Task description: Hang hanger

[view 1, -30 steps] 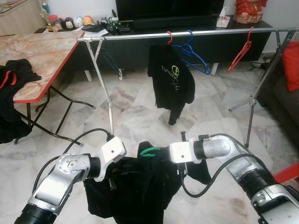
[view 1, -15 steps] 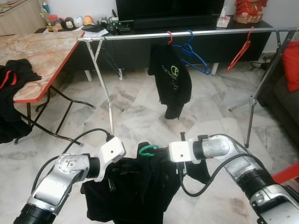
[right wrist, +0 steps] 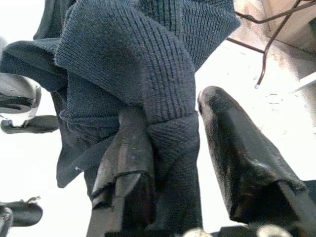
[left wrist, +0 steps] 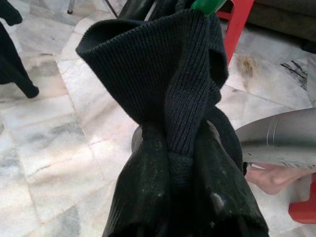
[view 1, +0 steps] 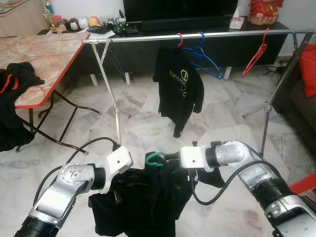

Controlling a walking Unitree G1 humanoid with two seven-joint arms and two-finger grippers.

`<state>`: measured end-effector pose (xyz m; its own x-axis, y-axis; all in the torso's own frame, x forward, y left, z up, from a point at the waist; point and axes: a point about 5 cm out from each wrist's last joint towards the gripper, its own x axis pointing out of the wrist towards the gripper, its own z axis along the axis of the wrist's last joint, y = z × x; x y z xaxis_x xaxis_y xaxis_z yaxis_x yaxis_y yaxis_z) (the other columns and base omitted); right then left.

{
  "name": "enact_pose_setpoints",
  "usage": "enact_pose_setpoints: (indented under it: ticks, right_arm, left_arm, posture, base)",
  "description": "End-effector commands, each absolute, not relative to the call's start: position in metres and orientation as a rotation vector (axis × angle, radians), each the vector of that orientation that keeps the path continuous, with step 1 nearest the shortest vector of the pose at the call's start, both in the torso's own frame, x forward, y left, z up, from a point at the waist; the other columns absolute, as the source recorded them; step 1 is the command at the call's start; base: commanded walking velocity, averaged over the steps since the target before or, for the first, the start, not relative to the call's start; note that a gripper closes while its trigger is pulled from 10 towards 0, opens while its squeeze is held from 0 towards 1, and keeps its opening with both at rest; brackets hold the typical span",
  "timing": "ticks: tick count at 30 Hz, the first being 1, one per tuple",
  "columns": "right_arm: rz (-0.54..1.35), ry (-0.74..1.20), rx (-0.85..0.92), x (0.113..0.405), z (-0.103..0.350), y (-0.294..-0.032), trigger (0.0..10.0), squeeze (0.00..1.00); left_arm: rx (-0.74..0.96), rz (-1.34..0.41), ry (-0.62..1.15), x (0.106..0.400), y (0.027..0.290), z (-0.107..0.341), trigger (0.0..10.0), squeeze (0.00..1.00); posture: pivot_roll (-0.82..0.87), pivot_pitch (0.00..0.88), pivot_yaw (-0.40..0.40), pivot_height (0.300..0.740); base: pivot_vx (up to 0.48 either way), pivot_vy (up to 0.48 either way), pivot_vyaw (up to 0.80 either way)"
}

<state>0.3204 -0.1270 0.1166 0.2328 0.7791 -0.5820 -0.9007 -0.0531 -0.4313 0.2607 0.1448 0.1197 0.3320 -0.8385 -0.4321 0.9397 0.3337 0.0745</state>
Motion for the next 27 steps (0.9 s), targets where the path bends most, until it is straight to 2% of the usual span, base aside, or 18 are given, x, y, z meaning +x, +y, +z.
enact_pose_setpoints:
  ticks: [1,5,15,23,27]
  right_arm:
    - [1.415,0.108,-0.849,0.318,0.126,-0.118,10.0,1.0]
    - [1.539,0.184,-0.817,0.306,0.121,-0.123,10.0,1.0]
    - [1.576,0.217,-0.801,0.3,0.121,-0.127,10.0,1.0]
    - [1.478,0.252,-0.825,0.307,0.113,-0.135,10.0,1.0]
    - [1.374,0.279,-0.797,0.31,0.105,-0.146,10.0,1.0]
  left_arm:
    - [0.35,-1.194,0.357,0.26,0.145,0.117,0.0,0.0]
    - [0.362,-1.159,0.357,0.263,0.148,0.114,0.0,0.0]
    - [0.365,-1.145,0.354,0.264,0.149,0.112,0.0,0.0]
    - [0.343,-1.095,0.341,0.261,0.153,0.108,0.0,0.0]
    - [0.338,-1.033,0.347,0.258,0.164,0.104,0.0,0.0]
  posture:
    - [-0.08,0.029,0.073,0.74]
    - [-0.08,0.022,0.072,0.74]
    - [-0.08,0.014,0.072,0.74]
    - [-0.08,0.0,0.069,0.74]
    - [-0.08,0.0,0.067,0.74]
  base:
    - [0.0,0.0,0.0]
    - [0.0,0.0,0.0]
    - [0.0,0.0,0.0]
    - [0.0,0.0,0.0]
    - [0.0,0.0,0.0]
